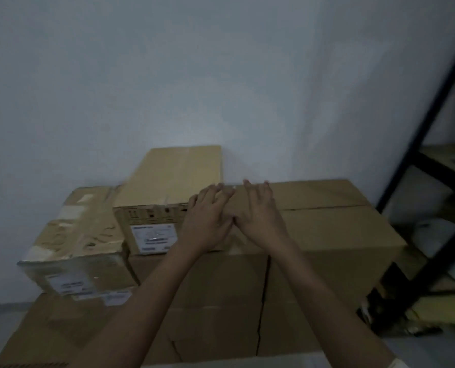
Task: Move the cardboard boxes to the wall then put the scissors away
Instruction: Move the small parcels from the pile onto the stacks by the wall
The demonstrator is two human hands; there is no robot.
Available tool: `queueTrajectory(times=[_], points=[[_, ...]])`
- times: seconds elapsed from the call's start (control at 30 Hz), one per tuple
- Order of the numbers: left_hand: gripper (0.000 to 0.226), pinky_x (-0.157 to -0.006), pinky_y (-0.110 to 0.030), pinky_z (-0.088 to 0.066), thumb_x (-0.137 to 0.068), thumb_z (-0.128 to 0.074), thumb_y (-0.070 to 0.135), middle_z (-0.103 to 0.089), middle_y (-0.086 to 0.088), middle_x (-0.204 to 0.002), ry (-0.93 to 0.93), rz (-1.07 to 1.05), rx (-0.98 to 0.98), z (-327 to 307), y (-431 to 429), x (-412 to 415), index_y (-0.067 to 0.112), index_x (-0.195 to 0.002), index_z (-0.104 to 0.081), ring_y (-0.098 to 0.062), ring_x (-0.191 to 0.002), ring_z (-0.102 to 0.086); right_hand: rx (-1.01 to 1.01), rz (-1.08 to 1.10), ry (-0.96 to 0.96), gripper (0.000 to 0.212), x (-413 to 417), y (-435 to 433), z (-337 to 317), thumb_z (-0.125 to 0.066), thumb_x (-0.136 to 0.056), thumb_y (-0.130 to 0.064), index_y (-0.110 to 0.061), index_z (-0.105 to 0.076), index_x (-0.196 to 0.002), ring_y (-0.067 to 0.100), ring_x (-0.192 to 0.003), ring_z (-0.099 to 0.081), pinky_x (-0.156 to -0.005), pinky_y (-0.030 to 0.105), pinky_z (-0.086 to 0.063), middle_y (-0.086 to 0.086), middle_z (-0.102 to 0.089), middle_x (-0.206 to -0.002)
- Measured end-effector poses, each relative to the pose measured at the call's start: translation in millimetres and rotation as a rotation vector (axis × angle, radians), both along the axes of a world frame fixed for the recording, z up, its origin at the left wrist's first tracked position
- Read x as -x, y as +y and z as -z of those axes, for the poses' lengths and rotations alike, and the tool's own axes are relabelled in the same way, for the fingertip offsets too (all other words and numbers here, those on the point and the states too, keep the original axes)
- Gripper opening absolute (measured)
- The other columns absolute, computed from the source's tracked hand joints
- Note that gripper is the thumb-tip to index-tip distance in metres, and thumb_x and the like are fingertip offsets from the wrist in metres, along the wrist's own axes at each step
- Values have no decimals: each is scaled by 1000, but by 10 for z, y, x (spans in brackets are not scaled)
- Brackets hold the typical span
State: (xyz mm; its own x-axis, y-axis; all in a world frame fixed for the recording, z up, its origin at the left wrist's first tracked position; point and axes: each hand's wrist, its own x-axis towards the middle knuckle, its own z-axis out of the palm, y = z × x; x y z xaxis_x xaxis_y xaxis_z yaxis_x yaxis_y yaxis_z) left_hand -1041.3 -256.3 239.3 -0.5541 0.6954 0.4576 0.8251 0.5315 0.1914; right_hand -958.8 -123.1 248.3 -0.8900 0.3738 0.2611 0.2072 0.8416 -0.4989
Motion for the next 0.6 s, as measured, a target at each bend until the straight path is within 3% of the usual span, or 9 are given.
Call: queueTrajectory(times=[0.1,0.27,0.43,0.6], points=[[67,-95,-46,-39,-79,-36,46,-50,-18,-139,-26,93,11,5,335,-213,18,-137,-52,-36,-127,-48,40,146,-63,83,-413,169,17,-60,-91,-41,-23,-11,-155,38,-142,-23,-108,40,-36,22,-1,-159],[69,-102,-47,-32,-79,-32,51,-40,-16,-148,-89,314,66,135,980,-935,23,-138,-51,-35,-134,-40,134,410,-147,83,-1468,591,183,-60,-92,-43,-30,-7,-155,36,-139,-27,-106,38,-37,16,7,-161],[70,-103,-44,-26,-82,-30,53,-34,-16,-151,-156,533,58,440,1222,-1817,22,-142,-46,-32,-136,-33,131,608,-164,85,-2460,672,410,-61,-91,-45,-22,-10,-155,37,-138,-29,-101,43,-43,18,-3,-159],[62,-99,-50,-32,-85,-36,47,-37,-20,-149,-228,728,82,683,1235,-2697,20,-140,-50,-38,-138,-34,253,743,-176,86,-3321,439,704,-64,-88,-44,-25,-12,-155,38,-138,-30,-104,45,-42,19,-7,-157]])
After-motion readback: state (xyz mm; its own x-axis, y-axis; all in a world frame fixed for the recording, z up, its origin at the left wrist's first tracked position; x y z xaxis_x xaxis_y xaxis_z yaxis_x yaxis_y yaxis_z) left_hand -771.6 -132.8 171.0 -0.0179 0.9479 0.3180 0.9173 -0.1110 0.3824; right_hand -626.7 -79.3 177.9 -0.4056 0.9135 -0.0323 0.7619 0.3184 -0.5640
